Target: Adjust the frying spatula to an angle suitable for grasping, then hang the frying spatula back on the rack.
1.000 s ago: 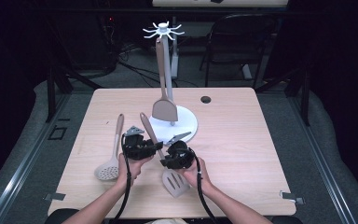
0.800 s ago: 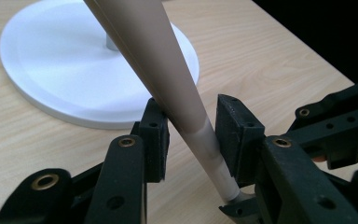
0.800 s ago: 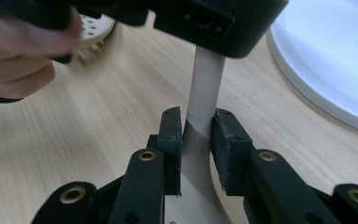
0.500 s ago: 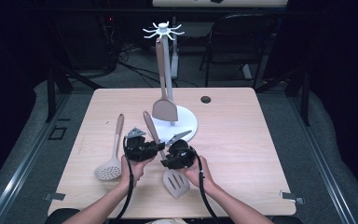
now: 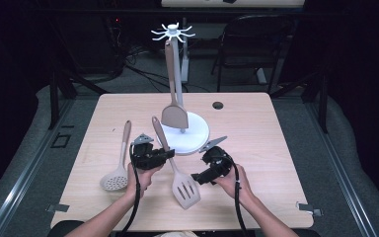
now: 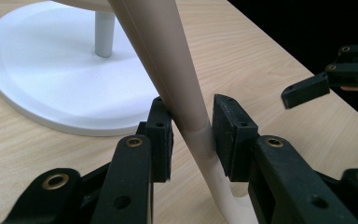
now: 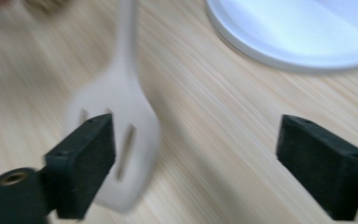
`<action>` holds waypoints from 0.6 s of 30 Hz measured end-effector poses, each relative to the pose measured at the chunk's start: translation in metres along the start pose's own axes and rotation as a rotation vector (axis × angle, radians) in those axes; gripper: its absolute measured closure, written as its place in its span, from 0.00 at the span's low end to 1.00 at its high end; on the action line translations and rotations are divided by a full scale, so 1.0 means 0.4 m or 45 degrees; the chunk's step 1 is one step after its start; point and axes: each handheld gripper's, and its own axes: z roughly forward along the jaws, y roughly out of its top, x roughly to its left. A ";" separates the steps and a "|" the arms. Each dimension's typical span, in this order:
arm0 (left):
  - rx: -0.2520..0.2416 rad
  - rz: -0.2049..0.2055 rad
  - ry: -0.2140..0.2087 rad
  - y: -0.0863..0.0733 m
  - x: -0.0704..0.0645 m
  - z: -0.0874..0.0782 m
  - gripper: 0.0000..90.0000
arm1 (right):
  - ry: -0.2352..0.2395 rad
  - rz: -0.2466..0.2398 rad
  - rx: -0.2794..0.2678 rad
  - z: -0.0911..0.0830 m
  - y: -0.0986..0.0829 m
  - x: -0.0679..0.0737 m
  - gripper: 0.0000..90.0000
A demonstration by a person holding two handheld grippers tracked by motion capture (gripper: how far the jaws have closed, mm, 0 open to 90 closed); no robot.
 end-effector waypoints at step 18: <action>0.003 0.010 -0.065 0.026 0.000 -0.008 0.80 | -0.162 0.124 0.005 -0.096 -0.140 -0.115 0.00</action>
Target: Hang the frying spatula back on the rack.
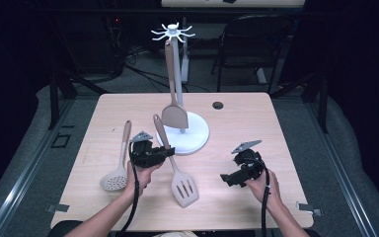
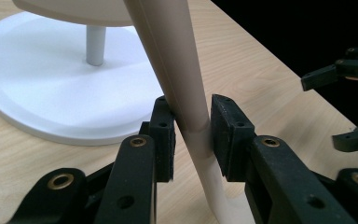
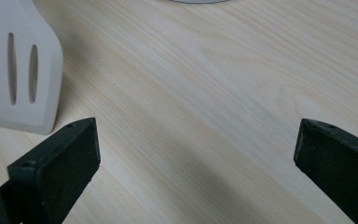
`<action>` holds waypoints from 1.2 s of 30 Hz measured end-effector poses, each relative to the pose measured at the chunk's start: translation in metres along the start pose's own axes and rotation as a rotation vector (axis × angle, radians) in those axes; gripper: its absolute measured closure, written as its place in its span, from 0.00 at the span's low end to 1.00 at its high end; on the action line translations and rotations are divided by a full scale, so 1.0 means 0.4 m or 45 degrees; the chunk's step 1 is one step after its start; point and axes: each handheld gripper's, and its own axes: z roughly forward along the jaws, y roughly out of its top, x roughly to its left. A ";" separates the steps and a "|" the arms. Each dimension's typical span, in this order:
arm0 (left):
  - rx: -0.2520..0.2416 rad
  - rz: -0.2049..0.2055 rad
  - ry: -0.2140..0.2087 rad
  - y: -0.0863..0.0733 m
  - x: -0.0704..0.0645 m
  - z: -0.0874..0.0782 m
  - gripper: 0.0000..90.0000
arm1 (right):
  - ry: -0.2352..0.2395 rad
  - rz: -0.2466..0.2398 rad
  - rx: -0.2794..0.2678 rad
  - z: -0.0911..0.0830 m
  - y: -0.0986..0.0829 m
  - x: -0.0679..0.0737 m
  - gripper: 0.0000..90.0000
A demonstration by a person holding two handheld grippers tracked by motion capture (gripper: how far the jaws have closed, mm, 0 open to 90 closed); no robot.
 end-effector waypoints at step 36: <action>0.024 0.244 -0.138 0.145 -0.065 -0.033 0.86 | 0.069 0.000 0.061 0.038 0.008 -0.015 0.02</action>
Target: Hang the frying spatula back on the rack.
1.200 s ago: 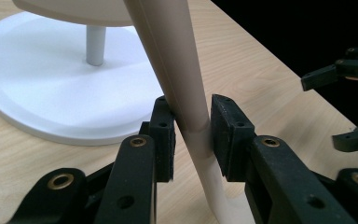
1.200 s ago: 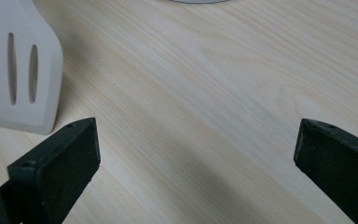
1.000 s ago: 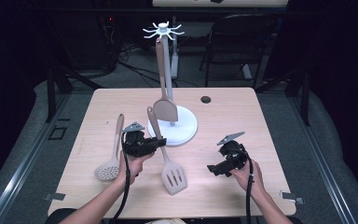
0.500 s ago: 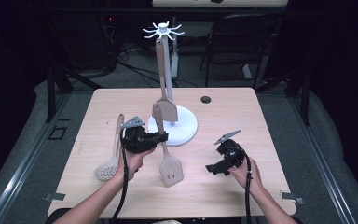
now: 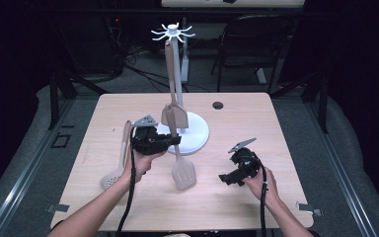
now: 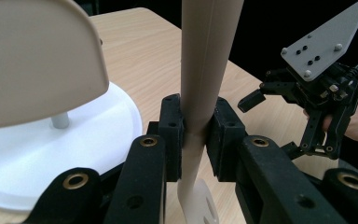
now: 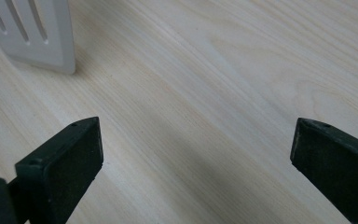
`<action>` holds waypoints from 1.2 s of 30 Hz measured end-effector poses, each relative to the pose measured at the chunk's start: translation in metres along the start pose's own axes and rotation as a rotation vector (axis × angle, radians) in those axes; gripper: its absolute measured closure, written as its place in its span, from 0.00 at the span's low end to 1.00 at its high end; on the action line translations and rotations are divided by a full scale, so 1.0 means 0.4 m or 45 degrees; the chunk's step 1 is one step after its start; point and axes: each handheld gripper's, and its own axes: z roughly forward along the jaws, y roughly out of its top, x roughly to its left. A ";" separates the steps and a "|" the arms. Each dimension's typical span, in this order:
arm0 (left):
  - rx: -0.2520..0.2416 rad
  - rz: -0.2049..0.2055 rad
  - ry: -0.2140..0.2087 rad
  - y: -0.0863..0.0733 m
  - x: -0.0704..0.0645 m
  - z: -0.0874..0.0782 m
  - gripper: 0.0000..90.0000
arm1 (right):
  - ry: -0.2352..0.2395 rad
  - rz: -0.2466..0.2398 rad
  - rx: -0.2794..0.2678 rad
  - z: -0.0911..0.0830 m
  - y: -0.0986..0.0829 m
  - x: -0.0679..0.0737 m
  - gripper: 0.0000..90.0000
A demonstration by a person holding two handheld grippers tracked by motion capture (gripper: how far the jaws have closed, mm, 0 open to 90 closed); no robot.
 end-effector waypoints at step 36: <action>0.066 0.217 0.030 0.184 -0.016 0.009 0.86 | -0.009 -0.014 0.030 0.009 -0.001 0.004 0.02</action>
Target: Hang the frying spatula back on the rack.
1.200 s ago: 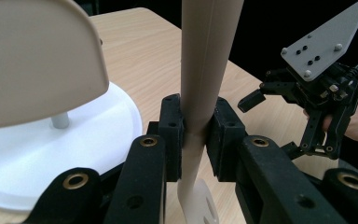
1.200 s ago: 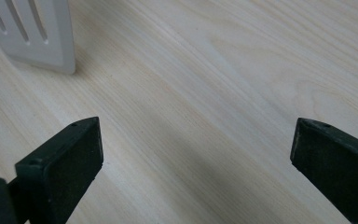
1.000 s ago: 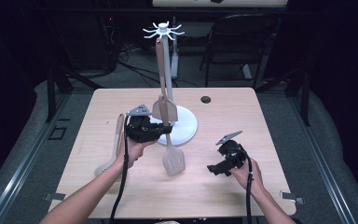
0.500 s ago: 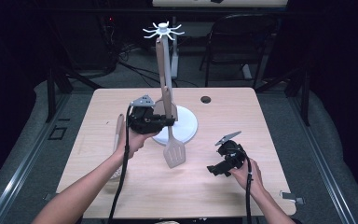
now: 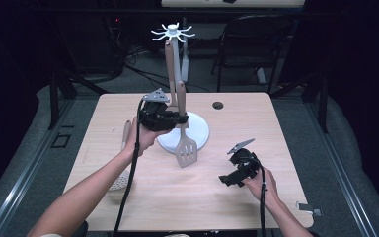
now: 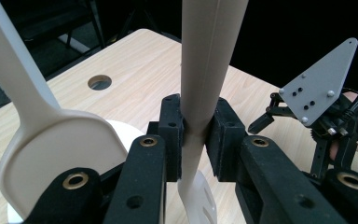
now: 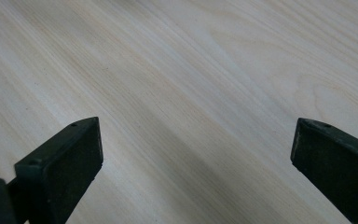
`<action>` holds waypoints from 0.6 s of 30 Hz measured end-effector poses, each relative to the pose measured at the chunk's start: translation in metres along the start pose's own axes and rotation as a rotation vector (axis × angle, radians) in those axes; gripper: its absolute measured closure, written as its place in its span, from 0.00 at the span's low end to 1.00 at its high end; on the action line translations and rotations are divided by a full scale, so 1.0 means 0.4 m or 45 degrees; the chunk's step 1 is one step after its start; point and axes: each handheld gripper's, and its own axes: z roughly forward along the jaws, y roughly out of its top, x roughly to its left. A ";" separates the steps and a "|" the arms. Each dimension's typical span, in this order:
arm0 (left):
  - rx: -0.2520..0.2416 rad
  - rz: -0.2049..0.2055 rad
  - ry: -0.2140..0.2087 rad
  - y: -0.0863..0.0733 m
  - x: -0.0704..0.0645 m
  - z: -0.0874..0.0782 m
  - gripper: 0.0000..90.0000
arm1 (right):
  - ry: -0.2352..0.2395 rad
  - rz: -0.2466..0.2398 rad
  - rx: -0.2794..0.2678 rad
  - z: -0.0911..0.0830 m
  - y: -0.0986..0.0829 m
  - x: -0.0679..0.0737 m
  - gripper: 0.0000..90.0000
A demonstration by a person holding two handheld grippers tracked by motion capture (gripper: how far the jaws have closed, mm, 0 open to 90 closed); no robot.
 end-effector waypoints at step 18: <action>-0.013 0.017 0.050 0.069 0.031 0.013 0.86 | 0.006 -0.006 0.026 0.004 0.001 0.003 0.02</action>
